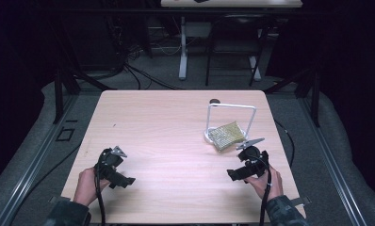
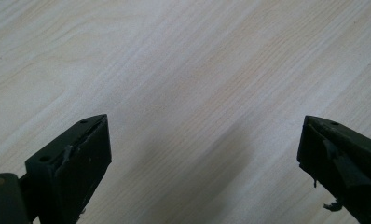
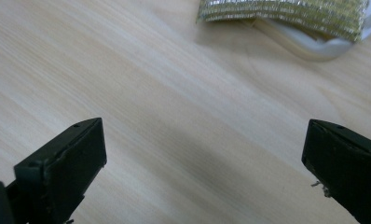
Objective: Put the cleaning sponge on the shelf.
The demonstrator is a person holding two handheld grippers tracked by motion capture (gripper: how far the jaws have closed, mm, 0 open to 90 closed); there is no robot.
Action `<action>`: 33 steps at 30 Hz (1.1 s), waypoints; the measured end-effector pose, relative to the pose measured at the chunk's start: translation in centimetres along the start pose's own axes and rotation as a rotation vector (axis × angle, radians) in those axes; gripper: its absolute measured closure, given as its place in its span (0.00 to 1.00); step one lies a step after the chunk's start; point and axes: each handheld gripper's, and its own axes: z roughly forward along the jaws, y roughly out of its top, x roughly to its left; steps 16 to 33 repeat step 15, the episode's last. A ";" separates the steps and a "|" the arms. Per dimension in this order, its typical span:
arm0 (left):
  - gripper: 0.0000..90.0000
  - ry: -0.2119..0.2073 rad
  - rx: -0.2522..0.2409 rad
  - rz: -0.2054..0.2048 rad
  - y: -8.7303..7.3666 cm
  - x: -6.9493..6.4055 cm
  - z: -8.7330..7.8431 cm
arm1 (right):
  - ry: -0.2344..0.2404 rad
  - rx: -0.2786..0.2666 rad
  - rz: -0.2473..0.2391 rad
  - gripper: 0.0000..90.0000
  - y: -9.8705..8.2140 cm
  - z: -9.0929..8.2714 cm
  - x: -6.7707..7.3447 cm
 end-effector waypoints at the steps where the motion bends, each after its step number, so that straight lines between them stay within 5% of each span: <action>1: 0.03 0.000 0.000 -0.001 0.0 0.0 0.0 | 0.000 0.005 0.001 0.00 -0.3 0.1 0.0; 9: 0.03 -0.003 0.002 -0.001 0.0 0.0 0.1 | 0.010 0.049 0.010 0.00 -1.6 1.1 -0.1; 33: 0.03 -0.004 0.004 0.003 0.1 0.0 0.1 | 0.003 0.053 0.008 0.00 -1.5 1.1 -0.3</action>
